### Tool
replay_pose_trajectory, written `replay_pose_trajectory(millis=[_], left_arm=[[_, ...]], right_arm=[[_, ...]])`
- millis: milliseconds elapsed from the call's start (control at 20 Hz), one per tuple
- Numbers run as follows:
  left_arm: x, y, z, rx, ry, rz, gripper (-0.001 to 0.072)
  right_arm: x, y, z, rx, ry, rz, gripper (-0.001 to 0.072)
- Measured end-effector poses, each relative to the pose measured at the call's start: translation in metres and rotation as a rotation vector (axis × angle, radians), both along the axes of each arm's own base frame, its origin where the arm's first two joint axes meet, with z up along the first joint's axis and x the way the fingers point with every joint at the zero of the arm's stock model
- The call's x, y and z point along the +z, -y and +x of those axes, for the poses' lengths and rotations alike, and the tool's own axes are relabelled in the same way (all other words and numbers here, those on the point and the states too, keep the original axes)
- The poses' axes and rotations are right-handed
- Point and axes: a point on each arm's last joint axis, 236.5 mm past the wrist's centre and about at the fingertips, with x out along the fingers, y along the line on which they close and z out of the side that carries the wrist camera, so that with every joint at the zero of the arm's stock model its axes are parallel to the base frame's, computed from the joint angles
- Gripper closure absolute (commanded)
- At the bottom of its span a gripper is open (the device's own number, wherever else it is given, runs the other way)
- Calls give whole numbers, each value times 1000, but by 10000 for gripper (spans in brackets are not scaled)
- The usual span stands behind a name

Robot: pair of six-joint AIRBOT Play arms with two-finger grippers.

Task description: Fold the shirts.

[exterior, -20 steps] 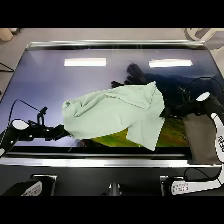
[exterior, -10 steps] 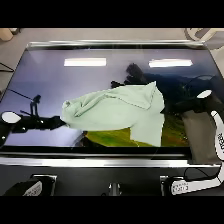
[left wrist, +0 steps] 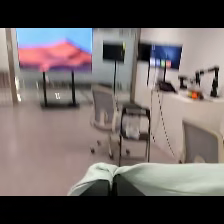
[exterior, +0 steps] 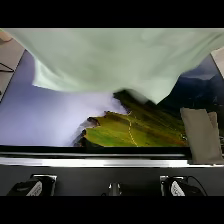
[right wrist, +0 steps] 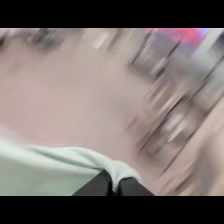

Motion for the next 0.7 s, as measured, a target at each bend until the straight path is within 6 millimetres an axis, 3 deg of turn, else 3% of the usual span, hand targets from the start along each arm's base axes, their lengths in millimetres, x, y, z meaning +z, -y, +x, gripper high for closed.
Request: replay_pose_trajectory(millis=[100, 200, 300, 400, 550, 700], left_arm=[[44, 4, -57, 11, 152, 7, 679], [60, 3, -86, 33, 218, 21, 679], [63, 0, -94, 52, 230, 14, 679], [48, -2, -78, 49, 158, -1, 679], [-5, -8, -23, 53, -45, -3, 678], [-98, -14, 53, 39, -354, -1, 678]], right_arm=[[48, -6, -72, -72, 170, -33, 691], [58, -2, -108, -143, 212, -51, 691], [59, 4, -123, -192, 214, -61, 691], [38, 12, -107, -212, 115, -63, 691], [-15, 24, -59, -194, -124, -32, 691], [-121, 37, 10, -133, -540, 8, 691]])
